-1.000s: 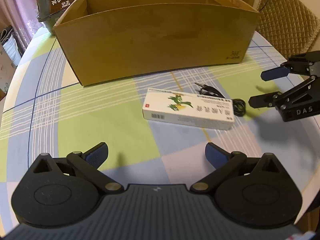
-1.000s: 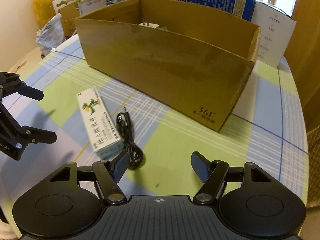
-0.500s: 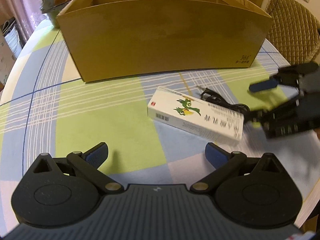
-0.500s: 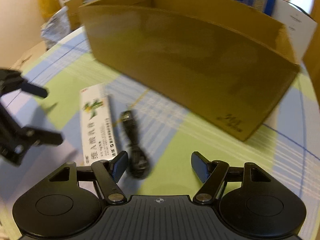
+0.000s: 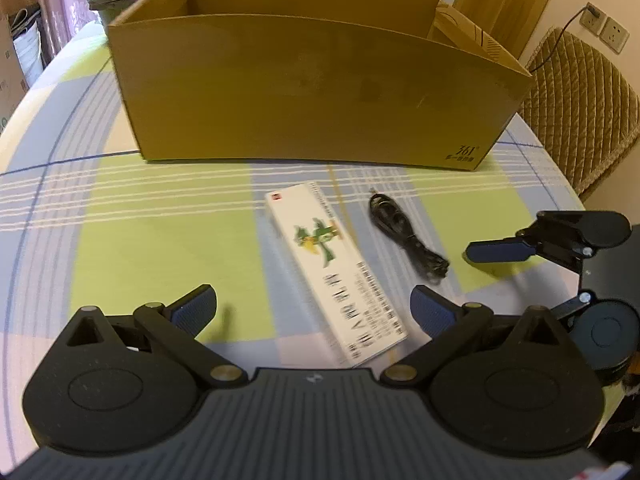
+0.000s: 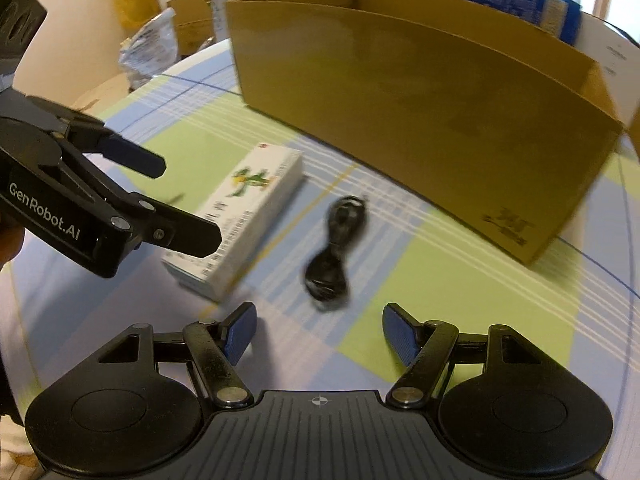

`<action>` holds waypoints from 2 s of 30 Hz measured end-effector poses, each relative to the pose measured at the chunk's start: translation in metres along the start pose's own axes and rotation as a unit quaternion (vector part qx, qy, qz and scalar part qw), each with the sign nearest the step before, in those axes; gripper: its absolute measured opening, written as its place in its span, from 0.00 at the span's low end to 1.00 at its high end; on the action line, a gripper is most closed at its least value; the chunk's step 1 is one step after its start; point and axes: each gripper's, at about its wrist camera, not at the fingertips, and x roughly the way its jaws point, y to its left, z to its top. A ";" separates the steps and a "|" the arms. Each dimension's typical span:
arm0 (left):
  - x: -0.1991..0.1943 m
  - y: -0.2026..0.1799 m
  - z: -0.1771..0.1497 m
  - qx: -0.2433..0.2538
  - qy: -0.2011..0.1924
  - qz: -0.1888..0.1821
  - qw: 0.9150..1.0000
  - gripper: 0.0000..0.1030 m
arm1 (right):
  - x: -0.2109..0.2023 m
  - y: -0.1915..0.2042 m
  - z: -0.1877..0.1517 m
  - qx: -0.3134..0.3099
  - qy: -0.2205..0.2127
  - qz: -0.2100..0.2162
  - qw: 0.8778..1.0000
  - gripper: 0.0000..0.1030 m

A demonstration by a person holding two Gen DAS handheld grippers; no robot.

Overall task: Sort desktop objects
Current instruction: 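Grasp the white ointment box with left gripper while right gripper grasps the black cable, then lift and carry the ointment box and cable over the cardboard box with both tools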

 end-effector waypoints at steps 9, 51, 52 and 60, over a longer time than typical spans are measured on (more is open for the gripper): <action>0.025 -0.013 0.008 0.010 0.019 0.023 1.000 0.59 | -0.004 -0.011 -0.007 0.033 -0.005 -0.009 0.999 0.66; -0.018 -0.011 -0.069 0.079 0.018 0.037 0.996 0.32 | -0.023 0.026 -0.027 0.125 -0.024 -0.059 0.990 0.13; -0.019 -0.012 -0.072 0.081 0.017 0.038 0.996 0.32 | -0.026 0.028 -0.031 0.129 -0.027 -0.064 0.989 0.13; -0.021 -0.016 -0.080 0.086 -0.002 0.044 0.995 0.35 | -0.031 0.039 -0.045 0.128 -0.057 -0.087 0.986 0.13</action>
